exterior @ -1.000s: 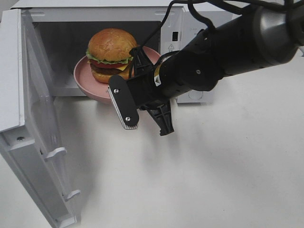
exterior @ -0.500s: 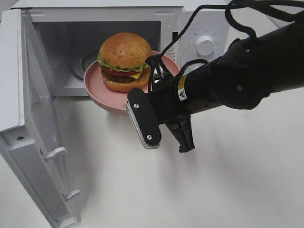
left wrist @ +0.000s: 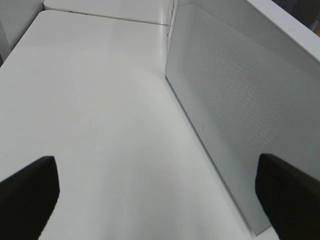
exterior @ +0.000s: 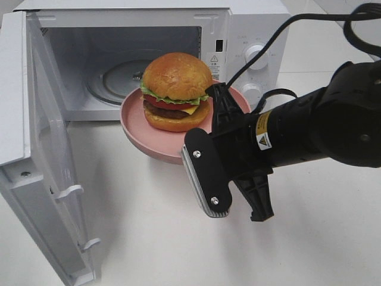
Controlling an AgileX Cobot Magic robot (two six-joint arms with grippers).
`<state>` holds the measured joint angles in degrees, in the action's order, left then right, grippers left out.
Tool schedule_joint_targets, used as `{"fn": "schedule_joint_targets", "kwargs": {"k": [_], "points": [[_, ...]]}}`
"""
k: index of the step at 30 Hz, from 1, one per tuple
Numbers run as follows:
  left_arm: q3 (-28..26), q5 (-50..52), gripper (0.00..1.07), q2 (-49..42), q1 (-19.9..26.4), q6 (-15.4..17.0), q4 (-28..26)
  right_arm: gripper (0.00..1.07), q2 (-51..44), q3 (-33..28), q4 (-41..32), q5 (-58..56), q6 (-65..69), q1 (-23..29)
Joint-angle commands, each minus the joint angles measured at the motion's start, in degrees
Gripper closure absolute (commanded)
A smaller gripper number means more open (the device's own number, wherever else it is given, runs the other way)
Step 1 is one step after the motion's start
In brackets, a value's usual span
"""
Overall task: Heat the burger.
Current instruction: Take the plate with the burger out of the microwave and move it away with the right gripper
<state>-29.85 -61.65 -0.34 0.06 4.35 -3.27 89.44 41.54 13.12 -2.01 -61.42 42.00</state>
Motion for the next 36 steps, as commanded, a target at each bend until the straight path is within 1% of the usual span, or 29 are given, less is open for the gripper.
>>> {"fn": "schedule_joint_targets", "kwargs": {"k": [1,4,6,12,17,19,22,24,27,30,32,35,36], "points": [[0.0,0.5,0.07,-0.2,0.0,-0.1,-0.1,1.07,-3.9,-1.7,0.3,1.7,0.1,0.2],[0.0,0.5,0.07,-0.2,0.0,-0.1,-0.1,1.07,-5.8,-2.9,0.3,0.8,0.1,0.2],[0.0,0.5,0.07,-0.2,0.0,-0.1,-0.1,1.07,-8.5,-5.3,0.4,-0.1,0.1,0.2],[0.0,0.5,0.07,-0.2,0.0,-0.1,-0.1,1.07,-13.0,-8.7,0.4,-1.4,0.1,0.2],[0.0,0.5,0.07,-0.2,0.0,-0.1,-0.1,1.07,-17.6,-11.2,0.5,-4.7,0.1,0.2],[0.0,0.5,0.07,-0.2,0.0,-0.1,-0.1,1.07,-21.6,-12.6,0.8,-7.4,0.6,0.2],[0.0,0.5,0.07,-0.2,0.0,-0.1,-0.1,1.07,-22.6,-12.8,1.1,-8.4,1.1,0.2],[0.0,0.5,0.07,-0.2,0.0,-0.1,-0.1,1.07,-25.9,-13.9,2.5,-11.2,3.3,0.2],[0.0,0.5,0.07,-0.2,0.0,-0.1,-0.1,1.07,-28.5,-14.6,2.6,-13.0,4.8,0.2],[0.0,0.5,0.07,-0.2,0.0,-0.1,-0.1,1.07,-29.2,-14.8,2.6,-13.8,5.0,0.2],[0.0,0.5,0.07,-0.2,0.0,-0.1,-0.1,1.07,-31.9,-15.4,4.3,-15.9,6.9,0.2],[0.0,0.5,0.07,-0.2,0.0,-0.1,-0.1,1.07,-32.5,-15.5,4.9,-16.3,7.6,0.2],[0.0,0.5,0.07,-0.2,0.0,-0.1,-0.1,1.07,-33.6,-15.7,6.1,-17.8,9.3,0.2]]}}
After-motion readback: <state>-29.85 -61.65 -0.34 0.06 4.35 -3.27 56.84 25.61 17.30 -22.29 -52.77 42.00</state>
